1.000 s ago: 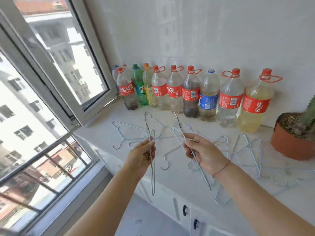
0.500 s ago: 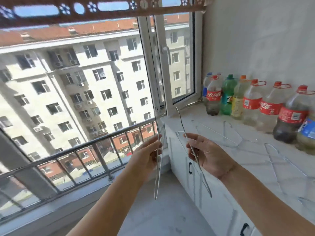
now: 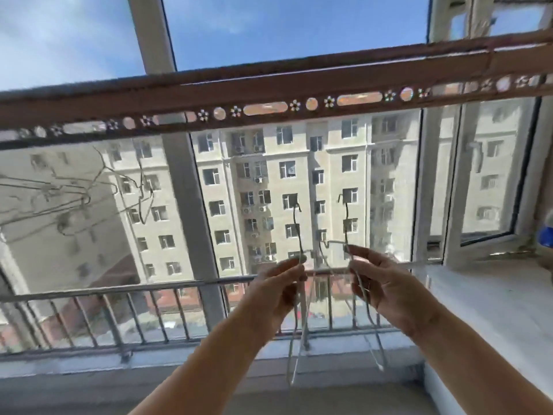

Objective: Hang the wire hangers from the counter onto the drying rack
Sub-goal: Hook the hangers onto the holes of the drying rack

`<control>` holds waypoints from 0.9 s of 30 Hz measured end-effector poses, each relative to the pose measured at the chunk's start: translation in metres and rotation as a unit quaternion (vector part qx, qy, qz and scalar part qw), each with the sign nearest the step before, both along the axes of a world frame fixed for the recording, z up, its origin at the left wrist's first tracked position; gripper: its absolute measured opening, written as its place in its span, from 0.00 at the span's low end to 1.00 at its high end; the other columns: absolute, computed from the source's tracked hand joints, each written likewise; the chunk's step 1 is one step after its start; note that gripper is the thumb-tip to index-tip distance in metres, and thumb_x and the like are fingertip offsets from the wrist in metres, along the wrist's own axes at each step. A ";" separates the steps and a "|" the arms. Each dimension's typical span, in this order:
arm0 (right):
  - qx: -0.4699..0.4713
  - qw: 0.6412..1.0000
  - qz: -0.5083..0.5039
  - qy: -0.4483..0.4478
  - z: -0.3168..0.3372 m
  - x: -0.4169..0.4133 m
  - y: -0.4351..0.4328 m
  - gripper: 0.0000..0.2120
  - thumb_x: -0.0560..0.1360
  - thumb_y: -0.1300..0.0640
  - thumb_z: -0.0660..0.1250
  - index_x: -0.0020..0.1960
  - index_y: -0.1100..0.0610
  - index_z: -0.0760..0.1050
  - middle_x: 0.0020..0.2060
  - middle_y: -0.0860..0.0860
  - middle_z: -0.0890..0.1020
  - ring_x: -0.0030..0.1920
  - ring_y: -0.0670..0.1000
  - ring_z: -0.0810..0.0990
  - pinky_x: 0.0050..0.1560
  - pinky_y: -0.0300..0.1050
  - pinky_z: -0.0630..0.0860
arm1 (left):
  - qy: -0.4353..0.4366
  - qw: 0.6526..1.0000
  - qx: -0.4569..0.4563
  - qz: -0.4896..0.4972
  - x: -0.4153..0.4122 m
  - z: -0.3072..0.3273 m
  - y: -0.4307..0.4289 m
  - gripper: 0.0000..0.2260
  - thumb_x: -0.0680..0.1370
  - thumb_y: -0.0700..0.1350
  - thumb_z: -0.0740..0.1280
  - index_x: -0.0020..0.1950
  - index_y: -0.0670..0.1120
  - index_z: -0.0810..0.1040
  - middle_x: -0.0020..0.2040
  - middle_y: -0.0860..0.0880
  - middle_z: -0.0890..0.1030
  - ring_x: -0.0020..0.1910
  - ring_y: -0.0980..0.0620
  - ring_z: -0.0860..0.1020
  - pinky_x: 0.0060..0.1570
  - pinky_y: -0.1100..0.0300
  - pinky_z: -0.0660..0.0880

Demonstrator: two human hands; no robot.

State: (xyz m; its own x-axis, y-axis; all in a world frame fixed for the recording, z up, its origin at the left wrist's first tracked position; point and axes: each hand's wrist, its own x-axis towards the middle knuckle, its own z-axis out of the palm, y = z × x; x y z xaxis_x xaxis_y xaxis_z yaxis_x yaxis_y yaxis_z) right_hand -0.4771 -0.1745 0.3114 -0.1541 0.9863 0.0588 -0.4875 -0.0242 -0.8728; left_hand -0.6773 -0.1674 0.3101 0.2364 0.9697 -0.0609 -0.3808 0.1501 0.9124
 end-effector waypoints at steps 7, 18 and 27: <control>0.071 0.997 0.024 -0.038 0.052 -0.110 0.026 0.18 0.64 0.64 0.70 0.53 0.57 0.80 0.33 0.52 0.78 0.34 0.49 0.72 0.35 0.38 0.73 | 0.022 0.994 0.054 0.088 -0.106 0.057 0.014 0.11 0.73 0.36 0.68 0.54 0.42 0.81 0.31 0.50 0.80 0.30 0.56 0.73 0.31 0.65 0.70; 0.124 0.990 0.035 -0.062 0.120 -0.179 0.098 0.11 0.74 0.66 0.65 0.53 0.56 0.79 0.34 0.51 0.78 0.36 0.48 0.74 0.39 0.39 0.73 | -0.008 0.980 0.090 0.176 -0.157 0.122 0.069 0.09 0.74 0.37 0.68 0.53 0.41 0.80 0.38 0.48 0.79 0.34 0.56 0.73 0.27 0.67 0.71; 0.135 0.988 0.041 -0.067 0.143 -0.187 0.176 0.10 0.74 0.66 0.64 0.50 0.54 0.79 0.36 0.51 0.78 0.38 0.48 0.74 0.42 0.40 0.72 | -0.025 0.970 0.113 0.215 -0.165 0.151 0.141 0.05 0.75 0.36 0.67 0.49 0.43 0.81 0.37 0.48 0.79 0.33 0.56 0.74 0.27 0.68 0.72</control>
